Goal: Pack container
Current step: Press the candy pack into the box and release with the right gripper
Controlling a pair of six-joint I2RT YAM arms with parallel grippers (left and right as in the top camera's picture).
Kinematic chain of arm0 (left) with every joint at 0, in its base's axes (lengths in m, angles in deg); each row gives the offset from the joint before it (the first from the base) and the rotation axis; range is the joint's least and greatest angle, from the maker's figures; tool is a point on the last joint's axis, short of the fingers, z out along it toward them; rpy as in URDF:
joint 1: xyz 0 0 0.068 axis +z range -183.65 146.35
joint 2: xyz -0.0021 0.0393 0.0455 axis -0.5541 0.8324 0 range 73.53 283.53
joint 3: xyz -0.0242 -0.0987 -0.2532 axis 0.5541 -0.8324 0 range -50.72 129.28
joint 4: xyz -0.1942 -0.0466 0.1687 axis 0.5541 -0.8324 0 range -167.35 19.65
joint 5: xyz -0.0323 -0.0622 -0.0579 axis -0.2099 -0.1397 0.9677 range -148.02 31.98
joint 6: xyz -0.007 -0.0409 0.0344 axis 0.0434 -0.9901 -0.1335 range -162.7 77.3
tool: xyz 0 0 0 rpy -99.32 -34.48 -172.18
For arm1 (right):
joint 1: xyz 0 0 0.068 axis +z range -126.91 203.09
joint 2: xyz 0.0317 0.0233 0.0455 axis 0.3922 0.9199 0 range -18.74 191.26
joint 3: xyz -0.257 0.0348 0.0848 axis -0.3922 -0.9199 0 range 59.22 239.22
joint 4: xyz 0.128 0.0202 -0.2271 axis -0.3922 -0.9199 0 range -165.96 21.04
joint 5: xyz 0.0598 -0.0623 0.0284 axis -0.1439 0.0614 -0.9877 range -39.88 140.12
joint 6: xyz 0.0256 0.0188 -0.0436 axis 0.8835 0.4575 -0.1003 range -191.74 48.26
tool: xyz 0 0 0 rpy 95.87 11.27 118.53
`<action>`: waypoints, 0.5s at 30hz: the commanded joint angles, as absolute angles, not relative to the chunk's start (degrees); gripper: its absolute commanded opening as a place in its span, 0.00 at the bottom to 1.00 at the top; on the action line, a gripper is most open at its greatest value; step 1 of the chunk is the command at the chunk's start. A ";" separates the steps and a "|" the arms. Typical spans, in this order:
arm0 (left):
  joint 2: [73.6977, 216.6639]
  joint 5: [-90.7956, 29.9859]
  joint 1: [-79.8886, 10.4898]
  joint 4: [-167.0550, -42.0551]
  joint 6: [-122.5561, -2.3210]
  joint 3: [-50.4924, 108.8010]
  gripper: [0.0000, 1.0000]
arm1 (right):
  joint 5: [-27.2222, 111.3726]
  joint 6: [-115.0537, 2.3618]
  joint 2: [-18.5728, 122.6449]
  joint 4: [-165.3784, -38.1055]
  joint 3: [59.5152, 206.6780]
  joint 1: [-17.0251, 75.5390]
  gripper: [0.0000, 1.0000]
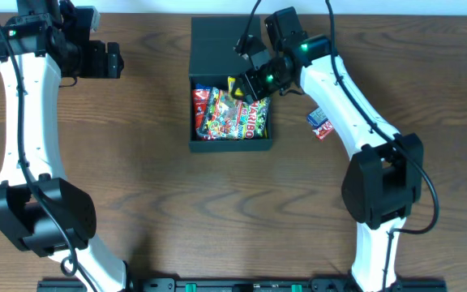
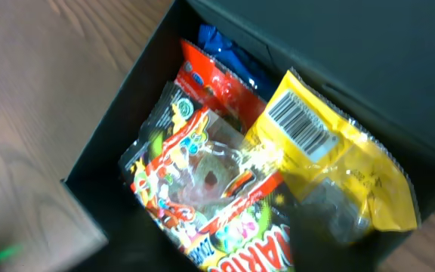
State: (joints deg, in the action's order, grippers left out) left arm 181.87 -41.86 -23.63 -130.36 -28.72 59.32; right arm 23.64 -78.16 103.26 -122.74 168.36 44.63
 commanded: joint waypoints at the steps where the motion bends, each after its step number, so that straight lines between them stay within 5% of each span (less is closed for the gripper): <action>1: 182.20 -41.88 -23.54 -130.55 -27.87 59.25 0.95 | 24.86 -77.79 103.65 -124.42 169.15 45.70 0.01; 15: 182.20 -41.88 -23.54 -130.58 -27.87 59.25 0.95 | 31.59 -76.94 111.94 -118.36 168.89 51.17 0.01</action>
